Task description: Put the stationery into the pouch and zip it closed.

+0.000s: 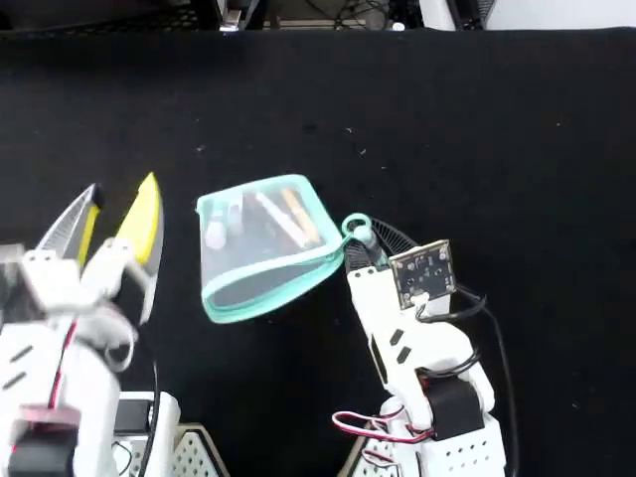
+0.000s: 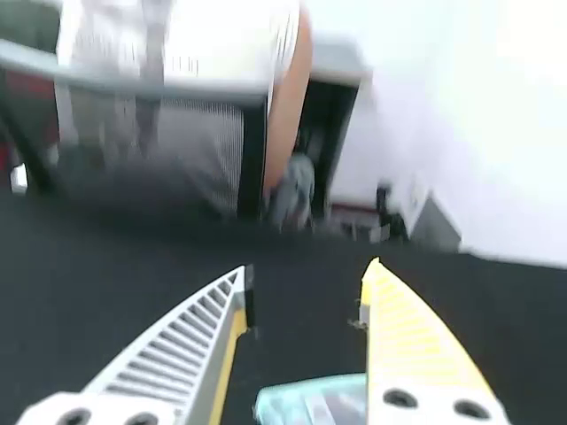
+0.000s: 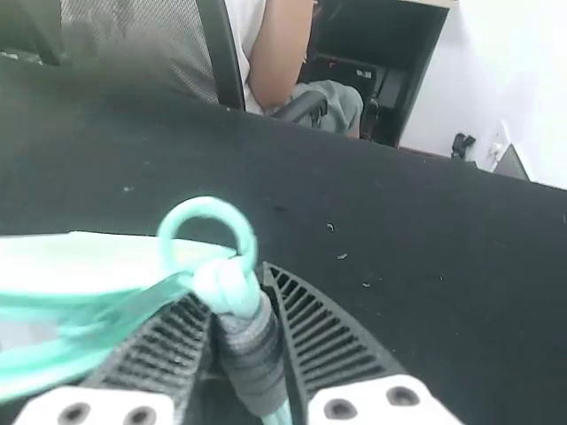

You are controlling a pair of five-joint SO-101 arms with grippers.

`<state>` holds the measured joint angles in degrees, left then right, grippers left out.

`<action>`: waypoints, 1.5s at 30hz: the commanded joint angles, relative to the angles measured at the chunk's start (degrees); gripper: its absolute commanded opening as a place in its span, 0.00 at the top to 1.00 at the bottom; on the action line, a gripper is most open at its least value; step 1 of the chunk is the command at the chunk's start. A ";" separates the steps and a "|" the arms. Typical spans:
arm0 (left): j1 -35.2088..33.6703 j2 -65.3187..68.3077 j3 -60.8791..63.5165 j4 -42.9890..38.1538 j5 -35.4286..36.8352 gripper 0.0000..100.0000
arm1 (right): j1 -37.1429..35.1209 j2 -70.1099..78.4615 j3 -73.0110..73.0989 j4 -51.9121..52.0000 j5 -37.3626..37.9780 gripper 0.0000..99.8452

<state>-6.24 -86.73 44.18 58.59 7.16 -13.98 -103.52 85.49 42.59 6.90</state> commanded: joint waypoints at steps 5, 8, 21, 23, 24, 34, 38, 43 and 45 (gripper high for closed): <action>0.31 4.66 0.22 -0.35 -4.57 0.78 | 0.35 -2.15 -8.48 -0.62 3.78 0.99; 4.09 10.11 1.71 -2.46 -4.75 0.78 | 0.35 -1.01 -12.88 -0.88 5.98 0.99; 3.65 18.90 3.82 -6.42 -4.84 0.78 | 0.35 43.56 -49.27 -0.44 12.75 0.99; 3.74 18.90 3.82 -6.33 -4.84 0.78 | 0.35 49.80 -56.40 1.14 12.75 0.99; 3.91 18.90 3.82 -6.24 -4.84 0.78 | 0.35 52.53 -60.00 2.46 12.75 0.99; 5.67 18.99 4.26 -6.42 -4.66 0.78 | -6.33 65.36 -80.57 16.44 13.19 0.99; 8.92 18.99 4.44 -6.07 -4.48 0.78 | -14.59 65.54 -85.58 22.68 18.37 0.99; 9.27 18.99 4.44 -6.33 -4.40 0.78 | -17.23 65.71 -89.01 25.76 19.08 0.99; 9.27 18.99 4.44 -6.33 -4.40 0.78 | -17.23 65.63 -89.27 26.46 19.25 0.99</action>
<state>2.29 -67.74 48.75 53.32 2.59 -30.24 -37.93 0.31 68.53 25.63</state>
